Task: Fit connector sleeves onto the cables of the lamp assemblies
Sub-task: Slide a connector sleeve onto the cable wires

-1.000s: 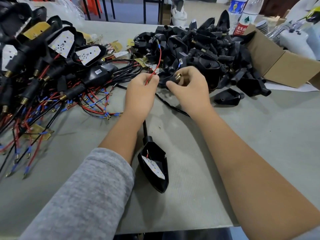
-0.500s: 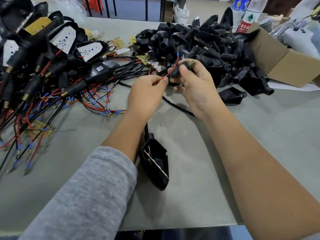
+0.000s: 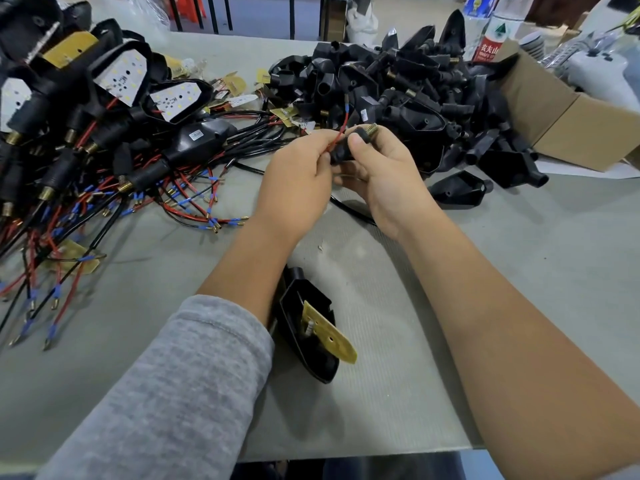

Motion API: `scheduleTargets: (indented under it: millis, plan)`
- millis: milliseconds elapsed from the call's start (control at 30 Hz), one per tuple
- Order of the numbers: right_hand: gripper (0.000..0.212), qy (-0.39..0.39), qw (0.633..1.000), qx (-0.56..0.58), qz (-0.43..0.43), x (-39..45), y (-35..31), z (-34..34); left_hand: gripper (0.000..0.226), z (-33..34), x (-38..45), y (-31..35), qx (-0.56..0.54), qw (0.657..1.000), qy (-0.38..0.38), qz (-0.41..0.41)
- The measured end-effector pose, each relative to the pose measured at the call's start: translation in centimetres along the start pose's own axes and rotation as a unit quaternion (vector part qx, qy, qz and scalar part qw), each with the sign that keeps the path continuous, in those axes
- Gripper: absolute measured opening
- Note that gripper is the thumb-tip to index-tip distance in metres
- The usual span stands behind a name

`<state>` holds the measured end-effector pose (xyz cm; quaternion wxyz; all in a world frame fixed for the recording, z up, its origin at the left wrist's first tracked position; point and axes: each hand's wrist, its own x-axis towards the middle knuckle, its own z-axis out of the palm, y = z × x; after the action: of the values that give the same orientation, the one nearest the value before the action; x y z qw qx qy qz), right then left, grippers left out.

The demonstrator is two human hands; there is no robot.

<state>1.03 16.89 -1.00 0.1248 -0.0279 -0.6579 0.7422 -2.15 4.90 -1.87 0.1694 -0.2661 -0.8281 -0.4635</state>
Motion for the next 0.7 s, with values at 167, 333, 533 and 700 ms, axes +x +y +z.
scheduleTargets:
  millis: [167, 333, 533, 700]
  plan:
    - [0.011, 0.007, 1.000, -0.021, 0.009, 0.0, 0.1, 0.2, 0.030, 0.1, 0.1, -0.7, -0.065, 0.996, -0.006, -0.067]
    - [0.011, 0.057, 0.998, 0.019, 0.011, 0.3, 0.2, 0.1, 0.017, 0.1, 0.4, -1.0, -0.147, 0.983, 0.006, -0.108]
    - [0.006, 0.106, 0.992, 0.062, 0.037, 0.7, 0.3, -0.9, 0.015, 0.3, 0.3, -1.3, -0.137, 0.983, -0.012, -0.119]
    - [0.016, 0.042, 0.995, 0.085, 0.015, 0.5, -0.3, -0.9, 0.021, 0.4, 0.0, -0.8, -0.114, 0.985, -0.063, -0.111]
